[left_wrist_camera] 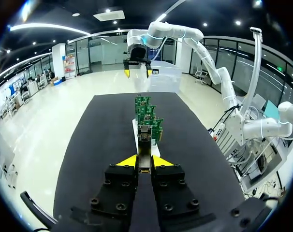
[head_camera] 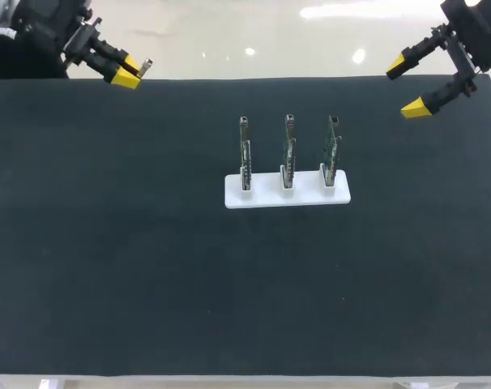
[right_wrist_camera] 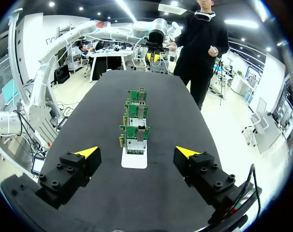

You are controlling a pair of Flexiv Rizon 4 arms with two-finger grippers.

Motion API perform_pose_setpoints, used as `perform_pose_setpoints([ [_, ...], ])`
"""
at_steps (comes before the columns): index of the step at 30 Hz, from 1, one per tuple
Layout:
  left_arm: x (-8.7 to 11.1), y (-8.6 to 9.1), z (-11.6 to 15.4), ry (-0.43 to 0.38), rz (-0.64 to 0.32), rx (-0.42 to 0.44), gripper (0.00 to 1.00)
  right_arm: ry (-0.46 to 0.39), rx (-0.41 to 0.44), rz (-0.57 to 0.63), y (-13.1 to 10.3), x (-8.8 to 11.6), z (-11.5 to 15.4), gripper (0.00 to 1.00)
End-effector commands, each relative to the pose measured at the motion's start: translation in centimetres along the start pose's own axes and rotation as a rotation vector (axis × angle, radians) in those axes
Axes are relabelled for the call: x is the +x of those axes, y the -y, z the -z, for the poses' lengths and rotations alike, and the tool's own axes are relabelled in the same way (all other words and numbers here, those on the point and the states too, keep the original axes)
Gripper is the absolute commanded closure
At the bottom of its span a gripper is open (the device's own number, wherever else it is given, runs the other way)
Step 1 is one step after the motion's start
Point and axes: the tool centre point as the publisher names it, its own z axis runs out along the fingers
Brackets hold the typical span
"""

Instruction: Pick up the optical module with the left hand, and insert it into the network port with the right hand.

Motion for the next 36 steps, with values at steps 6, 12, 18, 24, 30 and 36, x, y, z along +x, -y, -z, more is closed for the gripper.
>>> perform_pose_setpoints([
  [6,-3.1,2.5,-3.0,0.268,0.003,-0.080,1.00,0.000,0.000,0.000,0.0,0.0,0.0,0.00],
  [12,-6.6,3.6,-6.0,0.340,0.050,-0.102,1.00,0.000,0.000,0.000,0.0,0.0,0.0,0.00],
  [18,-9.7,3.5,-9.7,0.387,0.075,-0.162,1.00,0.000,0.000,0.000,0.0,0.0,0.0,0.00],
  [24,-11.4,3.3,-12.2,0.457,0.073,-0.191,1.00,0.000,0.000,0.000,0.0,0.0,0.0,0.00],
  [30,-12.5,3.1,-14.4,0.475,0.078,-0.210,1.00,0.000,0.000,0.000,0.0,0.0,0.0,0.00],
  [36,-13.3,2.8,-16.4,0.488,0.070,-0.210,1.00,0.000,0.000,0.000,0.0,0.0,0.0,0.00],
])
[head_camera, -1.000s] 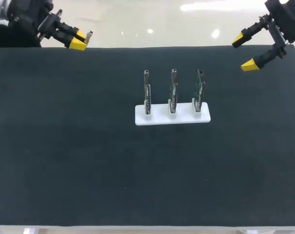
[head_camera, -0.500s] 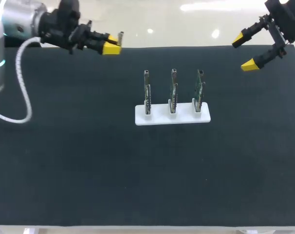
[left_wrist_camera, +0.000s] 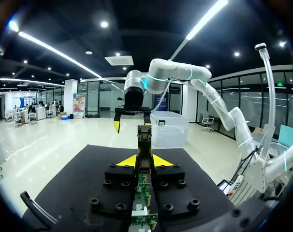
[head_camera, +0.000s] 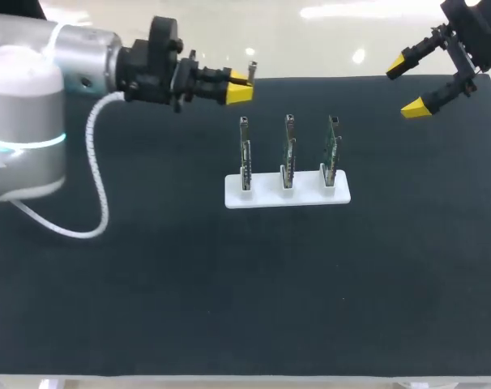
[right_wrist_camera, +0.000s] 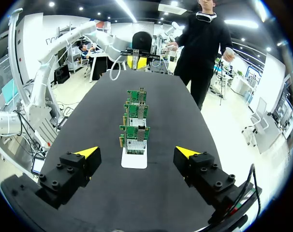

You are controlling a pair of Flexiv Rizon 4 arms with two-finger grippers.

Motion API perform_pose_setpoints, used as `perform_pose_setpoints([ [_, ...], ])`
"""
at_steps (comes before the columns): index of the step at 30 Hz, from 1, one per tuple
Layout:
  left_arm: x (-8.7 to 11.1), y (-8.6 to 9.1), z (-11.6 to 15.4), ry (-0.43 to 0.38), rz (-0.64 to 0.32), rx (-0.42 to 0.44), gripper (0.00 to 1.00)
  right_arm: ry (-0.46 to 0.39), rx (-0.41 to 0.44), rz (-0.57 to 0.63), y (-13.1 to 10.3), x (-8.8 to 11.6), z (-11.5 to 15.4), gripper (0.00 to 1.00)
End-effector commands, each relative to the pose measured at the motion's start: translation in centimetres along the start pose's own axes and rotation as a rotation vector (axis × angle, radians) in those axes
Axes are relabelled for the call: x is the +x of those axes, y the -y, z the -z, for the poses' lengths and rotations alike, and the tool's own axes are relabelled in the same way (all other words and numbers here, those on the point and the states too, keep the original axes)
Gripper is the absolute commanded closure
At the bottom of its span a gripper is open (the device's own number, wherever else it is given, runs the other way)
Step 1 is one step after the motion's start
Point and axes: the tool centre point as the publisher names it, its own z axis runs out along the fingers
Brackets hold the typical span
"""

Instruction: Pick up the optical module with the left hand, and insert it into the network port with the right hand.

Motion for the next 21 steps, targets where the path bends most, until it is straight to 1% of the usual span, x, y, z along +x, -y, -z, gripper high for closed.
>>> perform_pose_setpoints([
  [1,0.1,0.1,-1.9,0.009,-0.004,-0.126,1.00,0.000,0.000,0.000,0.0,0.0,0.0,0.00],
  [6,-0.2,0.1,-2.8,0.022,-0.015,-0.100,1.00,0.000,0.000,0.000,0.0,0.0,0.0,0.00],
  [12,-0.6,0.1,-3.4,0.053,-0.036,-0.047,1.00,0.000,0.000,0.000,0.0,0.0,0.0,0.00],
  [16,-1.0,-0.1,-3.7,0.054,-0.033,-0.019,1.00,0.000,0.000,0.000,0.0,0.0,0.0,0.00],
  [19,-1.2,-0.1,-3.8,0.057,-0.035,-0.016,1.00,0.000,0.000,0.000,0.0,0.0,0.0,0.00],
  [21,-1.3,-0.2,-4.0,0.058,-0.039,-0.028,1.00,0.000,0.000,0.000,0.0,0.0,0.0,0.00],
])
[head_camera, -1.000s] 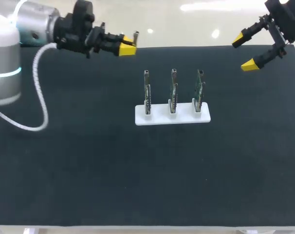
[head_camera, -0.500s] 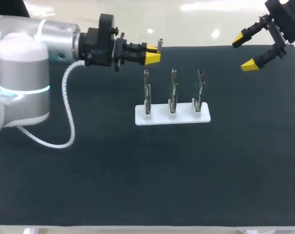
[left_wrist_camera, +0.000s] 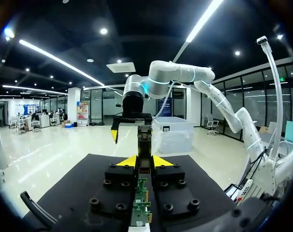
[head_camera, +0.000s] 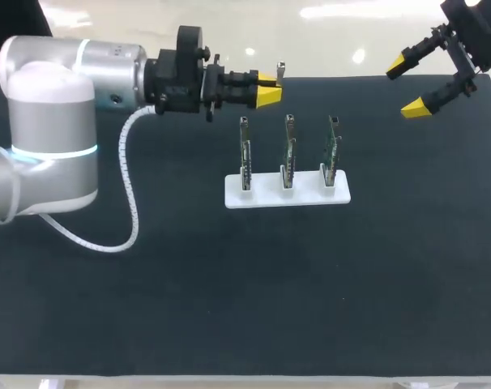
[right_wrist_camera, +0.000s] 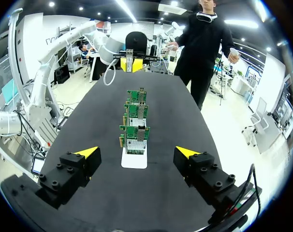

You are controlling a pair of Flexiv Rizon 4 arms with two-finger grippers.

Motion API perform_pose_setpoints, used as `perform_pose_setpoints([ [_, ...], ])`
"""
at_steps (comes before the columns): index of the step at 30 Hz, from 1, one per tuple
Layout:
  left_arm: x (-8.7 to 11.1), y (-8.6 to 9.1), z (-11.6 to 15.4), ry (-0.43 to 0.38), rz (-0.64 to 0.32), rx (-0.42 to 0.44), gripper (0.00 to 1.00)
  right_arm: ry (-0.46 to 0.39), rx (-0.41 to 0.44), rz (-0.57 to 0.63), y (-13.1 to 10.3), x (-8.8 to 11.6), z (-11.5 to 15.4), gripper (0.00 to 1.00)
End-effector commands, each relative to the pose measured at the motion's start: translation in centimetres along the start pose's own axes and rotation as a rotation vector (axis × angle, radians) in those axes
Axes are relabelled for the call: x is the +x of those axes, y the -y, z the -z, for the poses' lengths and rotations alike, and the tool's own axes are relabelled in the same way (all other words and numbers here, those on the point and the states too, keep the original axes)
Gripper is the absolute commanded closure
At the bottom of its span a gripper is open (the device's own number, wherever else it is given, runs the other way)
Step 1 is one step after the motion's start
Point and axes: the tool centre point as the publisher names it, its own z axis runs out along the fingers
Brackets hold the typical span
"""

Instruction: Pick up the optical module with the left hand, and insert it into the network port with the right hand.

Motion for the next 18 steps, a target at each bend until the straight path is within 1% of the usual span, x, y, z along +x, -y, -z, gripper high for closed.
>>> perform_pose_setpoints([
  [1,-0.12,-0.67,-0.42,0.001,-0.006,-0.009,1.00,0.000,0.000,0.000,0.01,-0.04,-0.01,0.00],
  [9,-0.05,-0.73,-1.01,-0.006,-0.005,-0.029,1.00,0.000,0.000,0.000,0.01,-0.04,-0.01,0.00],
  [18,-0.05,-0.73,-1.01,-0.006,-0.005,-0.029,1.00,0.000,0.000,0.000,0.01,-0.04,-0.01,0.00],
])
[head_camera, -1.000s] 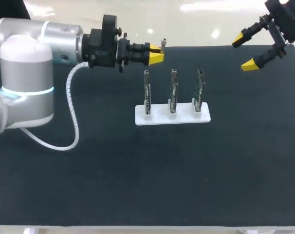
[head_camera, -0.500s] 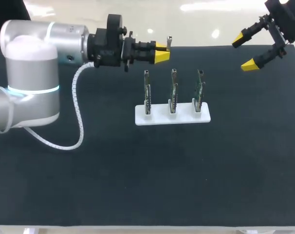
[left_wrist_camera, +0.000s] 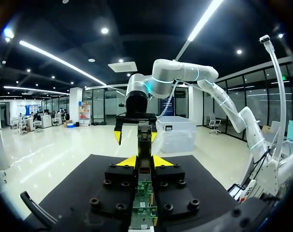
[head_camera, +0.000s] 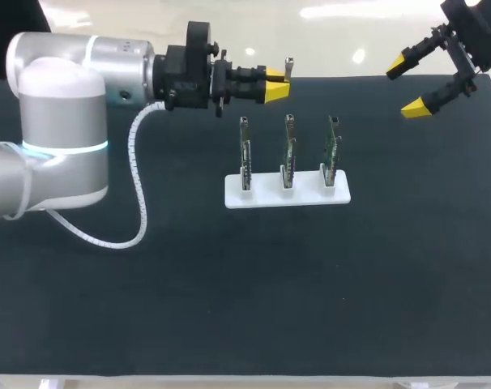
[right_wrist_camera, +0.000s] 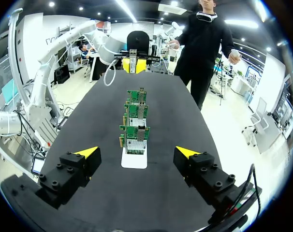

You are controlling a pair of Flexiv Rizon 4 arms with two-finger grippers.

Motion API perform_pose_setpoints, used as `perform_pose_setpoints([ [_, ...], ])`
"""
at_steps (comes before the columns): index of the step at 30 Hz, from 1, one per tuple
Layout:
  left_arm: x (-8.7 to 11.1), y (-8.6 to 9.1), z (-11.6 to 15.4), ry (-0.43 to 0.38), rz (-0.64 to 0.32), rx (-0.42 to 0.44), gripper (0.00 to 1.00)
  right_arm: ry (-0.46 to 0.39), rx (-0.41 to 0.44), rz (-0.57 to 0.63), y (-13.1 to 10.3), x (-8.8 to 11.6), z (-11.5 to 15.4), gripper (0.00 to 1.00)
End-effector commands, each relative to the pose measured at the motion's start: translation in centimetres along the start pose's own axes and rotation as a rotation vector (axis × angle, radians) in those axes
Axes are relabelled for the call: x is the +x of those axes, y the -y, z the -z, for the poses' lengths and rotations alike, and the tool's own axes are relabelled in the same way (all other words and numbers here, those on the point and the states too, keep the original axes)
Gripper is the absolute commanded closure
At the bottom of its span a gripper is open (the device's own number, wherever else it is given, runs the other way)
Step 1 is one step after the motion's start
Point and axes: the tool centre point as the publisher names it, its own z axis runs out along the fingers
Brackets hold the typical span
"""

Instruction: Pick up the optical module with the left hand, and insert it into the network port with the right hand.

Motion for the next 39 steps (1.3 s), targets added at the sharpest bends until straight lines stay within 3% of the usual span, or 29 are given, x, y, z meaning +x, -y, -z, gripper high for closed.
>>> perform_pose_setpoints([
  [1,0.0,0.1,0.0,0.002,-0.002,-0.005,1.00,0.000,0.000,0.000,0.0,0.0,0.0,0.00],
  [14,0.0,0.1,0.0,0.002,-0.002,-0.005,1.00,-0.003,-0.020,-0.013,-0.2,-0.6,0.2,0.00],
  [22,0.0,0.1,0.0,0.002,-0.002,-0.005,1.00,0.026,-0.028,-0.079,-0.4,-5.4,-0.6,0.00],
  [32,0.0,0.1,0.0,0.002,-0.002,-0.005,1.00,0.029,0.048,-0.134,-0.4,-11.2,-3.6,0.00],
  [39,0.0,0.1,0.0,0.002,-0.002,-0.005,1.00,0.027,0.055,-0.168,-0.3,-13.8,-4.9,0.00],
])
